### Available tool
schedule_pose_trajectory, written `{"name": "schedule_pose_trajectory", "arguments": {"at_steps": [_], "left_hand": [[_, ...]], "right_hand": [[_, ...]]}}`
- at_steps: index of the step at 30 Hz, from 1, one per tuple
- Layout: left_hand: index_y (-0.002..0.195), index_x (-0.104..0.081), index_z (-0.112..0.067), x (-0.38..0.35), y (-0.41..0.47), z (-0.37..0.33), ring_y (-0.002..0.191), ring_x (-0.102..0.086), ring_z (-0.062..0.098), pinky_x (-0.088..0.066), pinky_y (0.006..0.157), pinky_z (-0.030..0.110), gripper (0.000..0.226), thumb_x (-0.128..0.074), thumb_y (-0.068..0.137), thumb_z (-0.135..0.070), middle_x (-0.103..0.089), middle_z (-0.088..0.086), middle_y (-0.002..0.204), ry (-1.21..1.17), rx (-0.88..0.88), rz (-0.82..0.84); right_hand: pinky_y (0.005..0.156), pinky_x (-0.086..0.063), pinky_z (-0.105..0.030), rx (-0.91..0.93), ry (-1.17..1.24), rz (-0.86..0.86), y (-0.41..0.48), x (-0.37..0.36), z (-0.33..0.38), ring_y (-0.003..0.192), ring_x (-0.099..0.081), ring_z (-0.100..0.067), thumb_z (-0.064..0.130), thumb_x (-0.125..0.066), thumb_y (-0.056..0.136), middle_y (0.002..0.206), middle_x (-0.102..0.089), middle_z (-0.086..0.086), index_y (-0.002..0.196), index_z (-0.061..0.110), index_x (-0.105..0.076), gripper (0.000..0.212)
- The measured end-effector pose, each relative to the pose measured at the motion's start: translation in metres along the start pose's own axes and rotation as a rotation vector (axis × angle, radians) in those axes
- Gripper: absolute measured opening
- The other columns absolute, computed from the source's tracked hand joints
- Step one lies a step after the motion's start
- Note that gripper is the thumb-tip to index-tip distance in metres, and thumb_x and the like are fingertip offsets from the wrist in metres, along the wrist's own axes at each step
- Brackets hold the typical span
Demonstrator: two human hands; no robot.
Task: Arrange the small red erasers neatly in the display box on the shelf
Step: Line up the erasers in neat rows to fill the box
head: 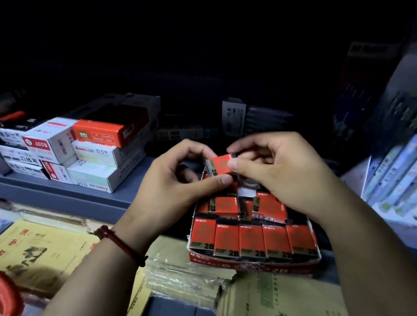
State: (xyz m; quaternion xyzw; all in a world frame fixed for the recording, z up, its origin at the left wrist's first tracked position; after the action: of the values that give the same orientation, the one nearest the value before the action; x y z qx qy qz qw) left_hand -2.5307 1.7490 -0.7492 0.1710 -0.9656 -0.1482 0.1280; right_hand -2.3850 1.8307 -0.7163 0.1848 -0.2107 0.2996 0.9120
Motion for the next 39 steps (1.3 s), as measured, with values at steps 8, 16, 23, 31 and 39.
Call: {"name": "schedule_pose_trajectory", "arguments": {"at_steps": [8,16,23,31,39], "left_hand": [[0.105,-0.076,-0.022,-0.007,-0.006,0.0,0.107,-0.063,0.027,-0.056,0.092,0.047,0.041,-0.088,0.07,-0.039,-0.06,-0.01,0.126,0.128,-0.022,0.247],[0.094,-0.081,-0.016,-0.007,-0.008,0.002,0.116,-0.06,0.035,-0.051,0.097,0.056,0.02,-0.086,0.075,-0.021,-0.058,-0.009,0.134,0.123,-0.01,0.363],[0.094,-0.081,-0.015,-0.009,-0.007,-0.003,0.099,-0.06,0.04,-0.051,0.086,0.052,0.022,-0.087,0.074,-0.018,-0.059,-0.001,0.125,0.068,-0.023,0.359],[0.087,-0.077,-0.006,-0.007,-0.008,-0.001,0.062,-0.038,0.026,-0.032,0.061,0.036,0.017,-0.085,0.073,-0.012,-0.062,-0.008,0.064,-0.046,0.05,0.318],[0.096,-0.078,-0.004,0.005,-0.003,0.004,0.081,-0.07,0.021,-0.058,0.073,0.021,0.024,-0.079,0.075,-0.014,-0.076,0.021,0.094,-0.181,0.122,-0.023]], "right_hand": [[0.077,-0.053,-0.022,-0.072,-0.196,-0.063,0.0,0.023,-0.009,0.085,-0.068,-0.007,0.025,-0.072,0.093,0.089,-0.073,0.011,0.093,0.028,-0.074,0.003],[0.074,-0.055,-0.027,-0.071,-0.231,-0.118,0.001,0.031,-0.011,0.077,-0.069,-0.009,0.025,-0.075,0.09,0.08,-0.074,0.009,0.085,0.029,-0.074,0.006],[0.072,-0.057,-0.031,-0.095,-0.356,-0.026,0.003,0.02,-0.02,0.071,-0.067,-0.002,0.028,-0.078,0.087,0.076,-0.073,0.015,0.079,0.031,-0.077,0.008],[0.084,-0.06,-0.04,-0.118,-0.394,0.116,0.002,0.01,-0.027,0.082,-0.07,-0.005,0.034,-0.066,0.097,0.087,-0.076,0.015,0.092,0.033,-0.08,0.015],[0.082,-0.052,-0.023,0.002,-0.203,0.013,-0.002,0.015,-0.002,0.091,-0.066,0.004,0.038,-0.055,0.102,0.095,-0.074,0.018,0.096,0.033,-0.077,0.023]]}}
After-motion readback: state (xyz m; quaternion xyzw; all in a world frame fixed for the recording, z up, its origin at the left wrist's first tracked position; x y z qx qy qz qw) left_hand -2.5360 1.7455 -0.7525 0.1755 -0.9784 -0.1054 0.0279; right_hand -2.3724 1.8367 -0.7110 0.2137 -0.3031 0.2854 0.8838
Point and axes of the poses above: each hand's wrist, its own y-axis towards the middle knuckle, its own x-axis out of the back of the hand, z = x × y, the point moved 8 cm from there along y, towards the middle knuckle
